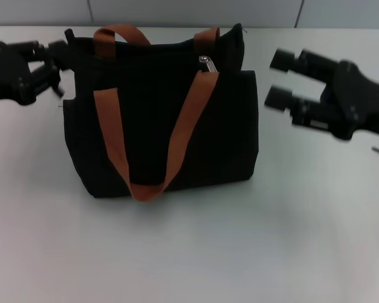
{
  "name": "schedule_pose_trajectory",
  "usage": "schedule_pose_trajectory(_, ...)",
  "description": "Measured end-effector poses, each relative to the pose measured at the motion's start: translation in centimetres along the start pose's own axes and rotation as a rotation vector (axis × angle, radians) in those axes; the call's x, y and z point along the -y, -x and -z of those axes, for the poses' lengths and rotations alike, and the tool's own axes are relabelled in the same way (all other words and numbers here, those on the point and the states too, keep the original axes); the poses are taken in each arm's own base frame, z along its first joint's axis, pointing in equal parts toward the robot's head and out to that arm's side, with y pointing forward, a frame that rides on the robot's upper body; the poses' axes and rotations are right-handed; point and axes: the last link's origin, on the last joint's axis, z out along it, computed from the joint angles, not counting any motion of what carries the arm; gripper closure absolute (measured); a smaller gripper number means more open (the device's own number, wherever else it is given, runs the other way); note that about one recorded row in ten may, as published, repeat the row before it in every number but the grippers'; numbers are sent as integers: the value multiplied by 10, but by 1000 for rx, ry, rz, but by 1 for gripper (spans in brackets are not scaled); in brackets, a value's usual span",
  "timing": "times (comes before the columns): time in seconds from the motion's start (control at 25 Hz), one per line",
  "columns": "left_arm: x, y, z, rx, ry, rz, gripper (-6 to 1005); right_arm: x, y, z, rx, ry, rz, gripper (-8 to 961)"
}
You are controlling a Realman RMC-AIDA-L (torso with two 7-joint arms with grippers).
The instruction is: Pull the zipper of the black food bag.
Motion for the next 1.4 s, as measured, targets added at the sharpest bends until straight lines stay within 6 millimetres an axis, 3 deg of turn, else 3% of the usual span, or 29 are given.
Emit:
schedule_pose_trajectory(0.08,0,1,1,10,6,10,828,-6,-6,1,7,19,21,219)
schedule_pose_trajectory(0.32,-3,-2,12,42,53,65,573,-14,-22,2,-28,45,55,203)
schedule_pose_trajectory(0.36,-4,-3,19,42,67,82,525,-15,-24,2,-35,44,54,203)
schedule_pose_trajectory(0.4,-8,-9,40,7,95,96,496,-15,-27,2,-50,46,49,203)
schedule_pose_trajectory(0.6,-21,-12,56,-16,185,88,366,-19,-36,0,-98,77,33,204)
schedule_pose_trajectory(0.84,-39,1,38,9,302,94,275,-27,-53,-6,-183,131,24,206)
schedule_pose_trajectory(0.92,-61,17,21,63,416,96,245,-30,-60,-7,-193,135,21,206)
schedule_pose_trajectory(0.96,-61,17,21,63,416,96,230,-31,-64,-7,-197,133,22,206)
schedule_pose_trajectory(1.0,-77,29,11,83,480,98,215,-32,-70,-7,-208,123,25,206)
schedule_pose_trajectory(1.08,-88,38,6,86,511,106,215,-32,-74,-8,-217,119,24,207)
schedule_pose_trajectory(1.4,-102,71,0,106,501,108,215,-37,-105,-19,-303,111,11,208)
